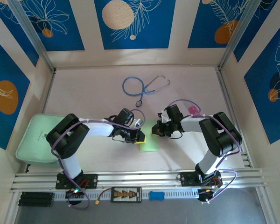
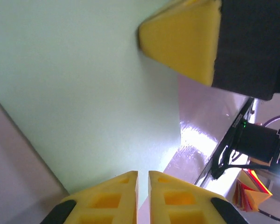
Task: Fold a paper plane with a square sheet of paper (pick it up from the middle)
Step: First fold the square sheet of paper in half at the center of the table.
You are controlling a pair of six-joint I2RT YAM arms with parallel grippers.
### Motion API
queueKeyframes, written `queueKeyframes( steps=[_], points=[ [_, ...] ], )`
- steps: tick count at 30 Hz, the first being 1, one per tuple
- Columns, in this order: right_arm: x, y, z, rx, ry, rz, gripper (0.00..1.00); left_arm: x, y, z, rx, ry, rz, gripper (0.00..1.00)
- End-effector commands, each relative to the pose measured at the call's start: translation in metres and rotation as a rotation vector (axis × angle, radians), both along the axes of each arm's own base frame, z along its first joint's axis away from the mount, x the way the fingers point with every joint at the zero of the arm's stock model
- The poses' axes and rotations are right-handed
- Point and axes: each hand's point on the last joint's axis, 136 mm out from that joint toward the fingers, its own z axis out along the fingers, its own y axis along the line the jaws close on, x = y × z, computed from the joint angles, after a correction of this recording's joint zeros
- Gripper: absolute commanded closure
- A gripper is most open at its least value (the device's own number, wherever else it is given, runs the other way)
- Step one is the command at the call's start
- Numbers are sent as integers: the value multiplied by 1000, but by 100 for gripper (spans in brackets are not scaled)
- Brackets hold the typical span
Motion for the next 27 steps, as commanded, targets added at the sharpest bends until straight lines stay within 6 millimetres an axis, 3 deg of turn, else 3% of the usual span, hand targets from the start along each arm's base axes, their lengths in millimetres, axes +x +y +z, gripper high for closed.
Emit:
queueKeyframes(
  steps=[1, 9, 16, 20, 27],
  points=[
    [-39, -33, -40, -179, 169, -38, 100, -15, 8, -15, 23, 34, -41, 85],
    [-40, -34, -39, -190, 167, -39, 100, -20, 29, -27, 135, -14, -34, 85],
    [-40, -34, -38, -189, 162, -38, 100, -22, 9, 12, 33, -116, -60, 83],
    [-39, -34, -38, -193, 156, -40, 100, -32, -11, 23, -72, -91, -103, 83],
    [-39, -34, -39, -200, 157, -38, 100, -45, -2, -15, 1, 15, -100, 84]
  ],
)
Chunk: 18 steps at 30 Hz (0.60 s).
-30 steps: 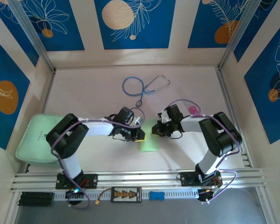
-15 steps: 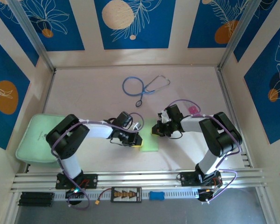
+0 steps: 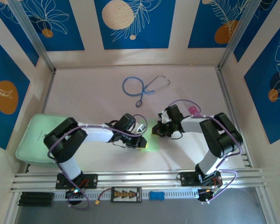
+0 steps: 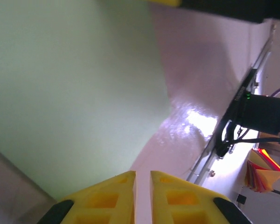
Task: Fold a paper plane with a square sheet of paper (pick it up from the middle)
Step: First fold the square sheet of paper in half at the center of the table.
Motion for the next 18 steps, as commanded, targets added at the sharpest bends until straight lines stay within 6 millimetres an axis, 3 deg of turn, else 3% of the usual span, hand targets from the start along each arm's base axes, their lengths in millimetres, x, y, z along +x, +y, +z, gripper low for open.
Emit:
queueKeyframes(
  steps=[1, 10, 14, 18],
  points=[
    [-38, -32, -40, -184, 160, -32, 100, -13, 6, -17, 28, 64, -11, 85],
    [-31, -25, -30, -150, 130, -14, 100, -9, 10, -9, 53, 12, -21, 85],
    [-14, -9, 4, -61, 41, 10, 97, 6, 4, 31, -50, -95, 35, 85],
    [1, -1, 48, -5, -62, 8, 81, 39, 17, 59, -62, -199, 158, 81]
  ],
)
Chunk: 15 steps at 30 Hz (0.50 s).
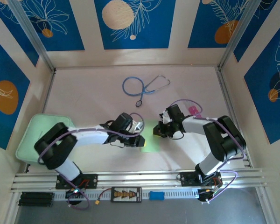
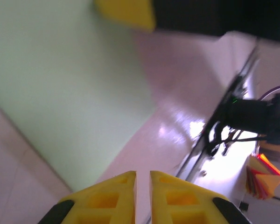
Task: Fold a paper plane with a square sheet of paper (pick it up from the middle)
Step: First fold the square sheet of paper in half at the center of the table.
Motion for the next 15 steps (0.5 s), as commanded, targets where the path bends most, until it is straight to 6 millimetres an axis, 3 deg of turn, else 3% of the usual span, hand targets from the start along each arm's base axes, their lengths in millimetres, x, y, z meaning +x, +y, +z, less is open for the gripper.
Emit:
queueKeyframes(
  steps=[1, 5, 7, 15],
  points=[
    [8, 6, 40, 33, -73, 7, 74, 36, 12, 18, -13, -79, 125, 79],
    [1, -19, 42, -70, -67, -113, 58, 67, 7, 20, -25, -34, 134, 79],
    [-11, -27, 42, -60, -31, -164, 56, 83, 3, 18, -27, -32, 145, 79],
    [-51, -21, 38, 3, 71, -173, 56, 128, -15, -3, -14, -1, 146, 79]
  ],
)
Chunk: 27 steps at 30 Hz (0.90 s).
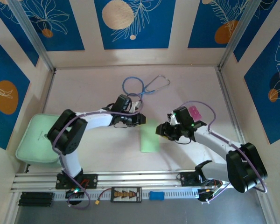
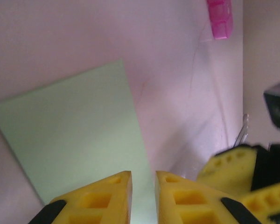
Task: Fold a paper plane with a square sheet of paper (pick it up from the middle)
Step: First fold the square sheet of paper in half at the center of the table, then fold the triangle a second time at the center of the table.
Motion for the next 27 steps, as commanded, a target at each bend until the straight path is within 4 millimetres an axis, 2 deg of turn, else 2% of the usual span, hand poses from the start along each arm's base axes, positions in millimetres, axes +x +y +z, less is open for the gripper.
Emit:
queueKeyframes(
  steps=[1, 6, 12, 19, 27],
  points=[
    [-20, 2, -6, 10, 82, -20, 56, 12, -4, -4, 6, 8, -27, 79],
    [-28, 3, -15, -11, 105, -20, 57, 19, 0, -23, 41, 32, -36, 79],
    [-40, 3, -22, 6, 150, -11, 54, 18, 8, -53, 109, 70, -35, 79],
    [-52, 6, -29, 13, 199, 10, 50, 4, 27, -84, 176, 111, -26, 79],
    [-58, 5, -41, -4, 256, 3, 47, 2, 33, -87, 164, 130, -14, 79]
  ],
)
